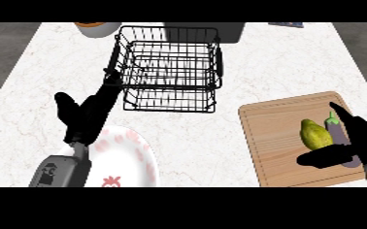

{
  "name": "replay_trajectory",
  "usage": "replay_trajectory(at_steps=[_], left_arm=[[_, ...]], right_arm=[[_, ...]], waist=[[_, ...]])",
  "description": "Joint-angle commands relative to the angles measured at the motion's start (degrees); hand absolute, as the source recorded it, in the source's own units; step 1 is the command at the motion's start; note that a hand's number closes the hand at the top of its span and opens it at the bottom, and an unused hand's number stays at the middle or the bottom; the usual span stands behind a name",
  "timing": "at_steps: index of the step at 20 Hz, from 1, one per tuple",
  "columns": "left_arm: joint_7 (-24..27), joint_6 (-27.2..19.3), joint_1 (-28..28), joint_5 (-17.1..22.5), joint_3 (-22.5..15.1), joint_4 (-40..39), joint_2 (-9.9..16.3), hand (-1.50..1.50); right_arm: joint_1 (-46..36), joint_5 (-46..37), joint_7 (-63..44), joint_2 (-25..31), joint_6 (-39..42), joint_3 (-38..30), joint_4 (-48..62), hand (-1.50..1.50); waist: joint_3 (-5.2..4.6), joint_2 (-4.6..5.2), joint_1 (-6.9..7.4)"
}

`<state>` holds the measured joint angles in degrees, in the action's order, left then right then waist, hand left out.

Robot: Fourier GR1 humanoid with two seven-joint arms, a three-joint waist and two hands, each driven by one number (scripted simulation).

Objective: Pick the pear from the cutting board and place it in the tiered basket

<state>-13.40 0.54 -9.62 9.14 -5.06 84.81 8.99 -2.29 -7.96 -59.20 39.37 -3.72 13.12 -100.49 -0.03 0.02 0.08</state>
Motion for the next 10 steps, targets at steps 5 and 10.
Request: replay_trajectory(at_steps=[5, 10], left_arm=[[-0.94, -0.38, -0.99, -1.91, 0.1, 0.97, -1.71, 0.0], [-1.28, -1.79, -1.07, -4.24, -1.22, 0.28, -4.37, 0.0]], right_arm=[[5.25, -7.27, 0.63, -4.07, 0.82, -2.08, 1.9, -1.5], [5.06, -10.57, 4.1, -6.95, 1.33, -5.04, 5.03, -1.5]], waist=[[0.03, -0.05, -0.28], [0.03, -0.03, -0.25]])
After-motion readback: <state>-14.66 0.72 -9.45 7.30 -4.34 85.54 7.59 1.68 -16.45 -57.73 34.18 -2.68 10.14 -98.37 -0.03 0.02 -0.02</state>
